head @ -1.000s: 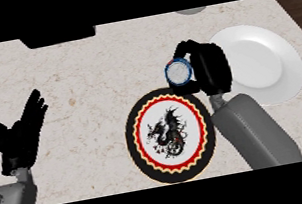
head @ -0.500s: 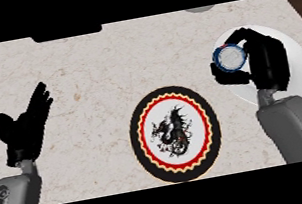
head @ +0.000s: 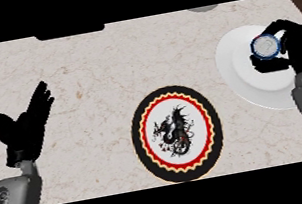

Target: Pick the can from the plate and place it in the plate

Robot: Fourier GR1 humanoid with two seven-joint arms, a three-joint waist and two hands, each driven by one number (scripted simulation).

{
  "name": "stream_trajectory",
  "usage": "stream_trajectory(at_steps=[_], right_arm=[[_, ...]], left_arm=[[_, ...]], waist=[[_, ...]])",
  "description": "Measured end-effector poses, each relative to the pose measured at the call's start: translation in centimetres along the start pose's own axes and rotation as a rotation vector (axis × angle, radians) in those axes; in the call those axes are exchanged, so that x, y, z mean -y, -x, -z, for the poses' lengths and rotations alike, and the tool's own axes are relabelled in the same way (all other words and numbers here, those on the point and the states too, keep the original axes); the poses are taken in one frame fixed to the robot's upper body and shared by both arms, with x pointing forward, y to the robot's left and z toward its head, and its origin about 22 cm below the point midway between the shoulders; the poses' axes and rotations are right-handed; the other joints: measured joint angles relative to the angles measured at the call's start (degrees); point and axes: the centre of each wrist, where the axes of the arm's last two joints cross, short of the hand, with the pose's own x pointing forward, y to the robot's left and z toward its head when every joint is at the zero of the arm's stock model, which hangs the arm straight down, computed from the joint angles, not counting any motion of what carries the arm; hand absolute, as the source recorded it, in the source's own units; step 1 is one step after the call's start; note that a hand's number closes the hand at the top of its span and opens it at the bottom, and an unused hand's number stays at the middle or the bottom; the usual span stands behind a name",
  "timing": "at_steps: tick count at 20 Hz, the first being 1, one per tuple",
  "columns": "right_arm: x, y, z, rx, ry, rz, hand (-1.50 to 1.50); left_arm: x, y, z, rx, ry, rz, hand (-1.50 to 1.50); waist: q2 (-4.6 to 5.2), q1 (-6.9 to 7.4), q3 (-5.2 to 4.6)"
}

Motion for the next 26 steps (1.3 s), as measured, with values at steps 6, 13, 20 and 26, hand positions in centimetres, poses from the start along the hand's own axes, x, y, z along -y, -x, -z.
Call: stream_trajectory(at_steps=[6,13,20,26], right_arm=[[-0.6,4.3,1.0,-0.076,-0.172,0.056,-1.5],[-0.4,7.6,1.7,0.036,-0.191,0.127,-1.5],[0.7,4.7,2.9,0.246,-0.078,0.408,-1.5],[2.6,4.7,2.6,0.154,-0.11,0.661,-1.5]], left_arm=[[0.5,0.0,0.4,0.006,0.009,0.003,0.0],[0.2,0.5,0.6,0.007,-0.003,0.003,0.0],[0.0,1.0,0.0,-0.008,-0.006,-0.006,0.0],[-0.4,0.7,-0.4,-0.011,-0.023,-0.005,0.0]], waist=[[0.19,0.3,0.04],[0.16,0.31,0.05],[-0.27,-0.39,0.01],[-0.55,-1.02,-0.05]])
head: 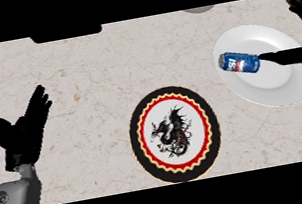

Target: Pick the can from the plate and place it in the plate

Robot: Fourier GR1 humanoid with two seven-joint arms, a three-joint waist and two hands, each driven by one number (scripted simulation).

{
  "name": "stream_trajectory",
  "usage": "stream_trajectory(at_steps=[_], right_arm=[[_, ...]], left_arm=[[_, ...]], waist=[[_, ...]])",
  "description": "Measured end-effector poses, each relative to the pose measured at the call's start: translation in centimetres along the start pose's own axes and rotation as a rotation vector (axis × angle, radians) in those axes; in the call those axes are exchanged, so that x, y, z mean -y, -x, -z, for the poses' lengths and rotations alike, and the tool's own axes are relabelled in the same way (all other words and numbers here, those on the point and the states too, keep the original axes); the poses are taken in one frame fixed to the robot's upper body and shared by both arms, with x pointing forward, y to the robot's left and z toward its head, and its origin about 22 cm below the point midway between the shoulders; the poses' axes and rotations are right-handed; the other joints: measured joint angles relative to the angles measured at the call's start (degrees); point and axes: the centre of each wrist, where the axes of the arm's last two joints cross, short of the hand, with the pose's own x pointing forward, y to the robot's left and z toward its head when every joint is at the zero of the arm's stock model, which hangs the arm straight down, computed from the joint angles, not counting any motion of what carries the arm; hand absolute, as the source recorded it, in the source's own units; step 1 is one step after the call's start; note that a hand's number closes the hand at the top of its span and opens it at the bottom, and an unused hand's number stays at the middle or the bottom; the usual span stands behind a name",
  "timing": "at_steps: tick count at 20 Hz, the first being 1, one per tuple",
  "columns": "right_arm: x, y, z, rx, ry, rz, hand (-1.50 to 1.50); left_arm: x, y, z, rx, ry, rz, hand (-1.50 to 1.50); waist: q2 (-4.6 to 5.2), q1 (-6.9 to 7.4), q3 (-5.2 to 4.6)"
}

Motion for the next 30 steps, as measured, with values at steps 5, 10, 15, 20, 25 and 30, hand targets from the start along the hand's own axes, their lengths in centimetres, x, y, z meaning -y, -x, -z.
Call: stream_trajectory(at_steps=[5,10,15,20,25,30], right_arm=[[2.1,0.3,-0.7,-0.084,-0.065,0.15,-1.5],[5.3,2.1,-2.5,-0.069,-0.073,0.192,-1.5],[7.3,3.7,-3.3,-0.053,-0.061,0.189,-1.5],[9.8,4.4,-3.5,-0.056,-0.035,0.173,-1.5],[11.9,5.4,-4.1,-0.069,-0.03,0.138,-1.5],[13.5,6.4,-5.0,-0.093,-0.027,0.106,-1.5]], left_arm=[[-0.4,0.1,-0.2,0.006,0.007,-0.003,0.0],[-0.2,-0.3,0.1,0.013,0.019,0.002,0.0],[0.3,-0.3,0.3,0.01,0.02,0.005,0.0],[0.1,-0.4,0.5,0.006,0.022,0.008,0.0],[0.0,-0.5,0.5,0.012,0.019,0.012,0.0],[-0.1,-0.2,0.4,0.005,0.025,0.004,0.0]], waist=[[0.19,0.27,0.0],[0.38,0.6,0.03],[0.46,0.83,0.03],[0.49,0.91,0.04],[0.53,1.03,0.06],[0.55,1.11,0.06]])
